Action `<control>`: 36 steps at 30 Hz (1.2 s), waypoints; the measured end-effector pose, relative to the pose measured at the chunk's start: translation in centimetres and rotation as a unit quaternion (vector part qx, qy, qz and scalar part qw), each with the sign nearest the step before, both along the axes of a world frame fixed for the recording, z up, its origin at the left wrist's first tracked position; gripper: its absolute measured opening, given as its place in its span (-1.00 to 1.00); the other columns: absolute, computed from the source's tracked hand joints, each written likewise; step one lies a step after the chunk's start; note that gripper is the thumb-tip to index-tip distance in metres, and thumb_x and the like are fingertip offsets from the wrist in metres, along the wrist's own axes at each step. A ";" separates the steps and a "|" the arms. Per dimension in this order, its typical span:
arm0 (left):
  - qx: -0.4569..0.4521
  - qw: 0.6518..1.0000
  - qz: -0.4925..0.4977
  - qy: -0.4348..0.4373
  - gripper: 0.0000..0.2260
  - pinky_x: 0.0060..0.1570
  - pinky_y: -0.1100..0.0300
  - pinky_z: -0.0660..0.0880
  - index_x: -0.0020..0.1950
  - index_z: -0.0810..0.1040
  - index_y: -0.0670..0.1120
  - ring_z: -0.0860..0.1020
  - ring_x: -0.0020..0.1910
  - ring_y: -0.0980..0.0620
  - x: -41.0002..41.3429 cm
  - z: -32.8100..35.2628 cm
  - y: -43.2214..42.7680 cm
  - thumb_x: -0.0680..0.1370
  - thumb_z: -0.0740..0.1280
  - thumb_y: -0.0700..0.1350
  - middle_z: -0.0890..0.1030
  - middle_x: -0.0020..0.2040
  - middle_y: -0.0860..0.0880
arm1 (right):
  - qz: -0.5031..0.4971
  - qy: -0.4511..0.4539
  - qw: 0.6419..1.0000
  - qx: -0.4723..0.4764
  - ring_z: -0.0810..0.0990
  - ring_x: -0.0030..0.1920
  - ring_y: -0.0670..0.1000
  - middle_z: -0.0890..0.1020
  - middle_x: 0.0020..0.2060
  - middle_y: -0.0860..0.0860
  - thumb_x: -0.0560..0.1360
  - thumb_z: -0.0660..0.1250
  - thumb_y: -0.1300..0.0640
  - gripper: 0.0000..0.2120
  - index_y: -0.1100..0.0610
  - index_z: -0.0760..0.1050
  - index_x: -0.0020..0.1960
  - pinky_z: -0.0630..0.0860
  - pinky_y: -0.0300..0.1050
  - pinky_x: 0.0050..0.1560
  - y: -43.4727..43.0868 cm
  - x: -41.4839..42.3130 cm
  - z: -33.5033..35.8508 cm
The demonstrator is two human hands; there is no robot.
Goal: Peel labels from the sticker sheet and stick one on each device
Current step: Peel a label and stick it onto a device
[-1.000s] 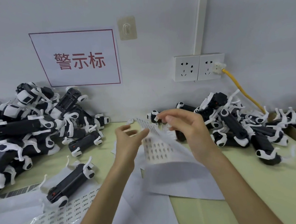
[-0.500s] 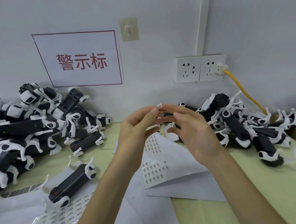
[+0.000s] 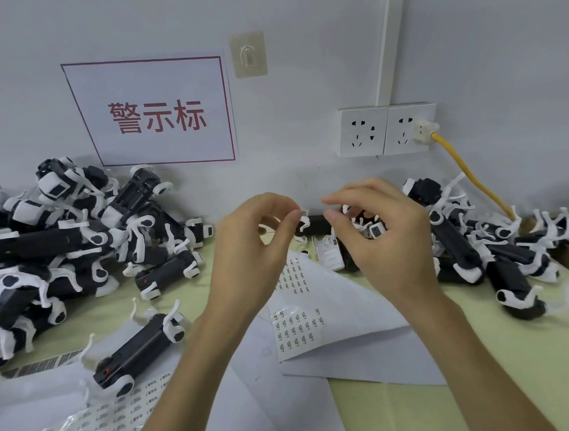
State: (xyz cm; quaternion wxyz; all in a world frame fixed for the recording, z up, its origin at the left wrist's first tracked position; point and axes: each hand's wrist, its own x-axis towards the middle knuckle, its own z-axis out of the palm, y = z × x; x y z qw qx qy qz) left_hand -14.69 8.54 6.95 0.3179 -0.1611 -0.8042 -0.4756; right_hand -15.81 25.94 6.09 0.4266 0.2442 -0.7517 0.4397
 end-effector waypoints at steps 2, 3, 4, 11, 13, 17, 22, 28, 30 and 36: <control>-0.036 0.999 0.006 0.021 -0.93 -0.08 0.35 0.47 -0.06 0.66 0.03 0.61 -0.11 0.16 0.1 0.0 -0.1 0.60 0.42 -0.13 0.66 -0.15 0.20 | -0.008 0.023 0.999 0.029 0.56 -0.15 -0.19 0.63 -0.09 -0.03 0.48 0.50 0.26 -0.86 0.11 0.71 0.03 0.44 -0.39 -0.01 0.0 0.1 0.2; -0.053 0.998 0.007 0.030 -0.93 -0.08 0.34 0.47 -0.05 0.66 0.03 0.61 -0.10 0.17 0.1 0.1 0.0 0.60 0.41 -0.11 0.65 -0.15 0.20 | -0.010 0.030 0.999 0.039 0.56 -0.16 -0.17 0.63 -0.09 -0.04 0.48 0.51 0.24 -0.87 0.11 0.71 0.01 0.46 -0.34 -0.01 -0.2 0.1 0.1; -0.067 0.997 0.008 0.035 -0.93 -0.08 0.31 0.47 -0.05 0.66 0.04 0.60 -0.10 0.17 0.2 0.0 0.0 0.59 0.39 -0.09 0.64 -0.15 0.20 | -0.012 0.032 0.998 0.046 0.56 -0.18 -0.13 0.63 -0.09 -0.04 0.48 0.51 0.22 -0.89 0.10 0.71 0.00 0.51 -0.24 -0.01 -0.3 0.1 0.1; -0.117 0.992 0.004 0.036 -0.91 -0.06 0.03 0.52 -0.06 0.64 0.09 0.58 -0.11 0.15 0.3 0.0 0.2 0.59 0.36 -0.07 0.62 -0.15 0.17 | -0.007 0.018 0.998 0.052 0.57 -0.20 -0.07 0.62 -0.12 -0.06 0.45 0.52 0.22 -0.95 0.11 0.69 -0.11 0.54 0.16 -0.07 -0.4 0.0 -0.2; -0.122 0.992 0.007 0.035 -0.91 -0.06 0.00 0.53 -0.06 0.65 0.08 0.58 -0.12 0.14 0.3 0.0 0.2 0.59 0.35 -0.06 0.62 -0.16 0.15 | -0.011 0.019 0.998 0.057 0.55 -0.21 -0.07 0.61 -0.14 -0.06 0.44 0.51 0.24 -0.95 0.12 0.67 -0.14 0.54 0.15 -0.09 -0.4 0.0 -0.2; -0.080 0.996 0.023 0.019 -0.86 -0.07 0.17 0.52 0.01 0.68 0.13 0.60 -0.13 0.16 0.5 0.4 0.1 0.57 0.32 0.04 0.65 -0.18 0.19 | -0.023 0.025 0.997 0.074 0.55 -0.23 -0.04 0.60 -0.16 -0.06 0.42 0.47 0.28 -0.93 0.13 0.63 -0.18 0.52 0.14 -0.13 -0.6 0.1 -0.3; -0.193 0.966 0.093 -0.145 -0.76 0.03 0.05 0.56 0.22 0.59 0.16 0.59 -0.07 0.19 -0.9 0.9 -5.3 0.57 0.38 0.15 0.63 -0.05 0.21 | 0.013 -0.029 0.998 0.045 0.58 -0.25 -0.06 0.60 -0.14 -0.08 0.44 0.50 0.32 -0.88 0.13 0.64 -0.17 0.51 -0.19 -0.11 -0.3 0.0 -0.3; -0.329 0.814 0.091 -0.470 -0.48 0.02 0.14 0.47 0.35 0.48 0.09 0.55 0.08 0.06 -1.4 -0.3 -13.1 0.45 0.55 0.11 0.53 0.14 0.11 | 0.026 -0.062 0.997 0.027 0.59 -0.20 -0.14 0.63 -0.17 -0.06 0.47 0.48 0.33 -0.90 0.16 0.65 -0.12 0.48 -0.32 -0.15 -0.2 -0.2 -0.5; -0.329 0.808 0.083 -0.482 -0.50 -0.01 0.15 0.50 0.33 0.50 0.09 0.60 0.04 0.07 -1.4 -0.5 -14.5 0.45 0.56 0.10 0.57 0.09 0.13 | 0.032 -0.071 0.997 0.025 0.60 -0.20 -0.15 0.64 -0.16 -0.11 0.47 0.48 0.34 -0.89 0.15 0.65 -0.12 0.48 -0.33 -0.16 -0.4 -0.2 -0.7; -0.349 0.785 0.072 -0.507 -0.67 -0.01 0.14 0.57 0.24 0.59 0.08 0.63 0.04 0.03 -1.8 -1.4 -16.4 0.51 0.52 0.05 0.62 0.12 0.05 | 0.060 -0.122 0.991 0.001 0.61 -0.20 -0.06 0.65 -0.16 -0.18 0.48 0.47 0.30 -0.83 0.04 0.64 -0.14 0.43 -0.42 -0.13 -1.0 -0.3 -1.3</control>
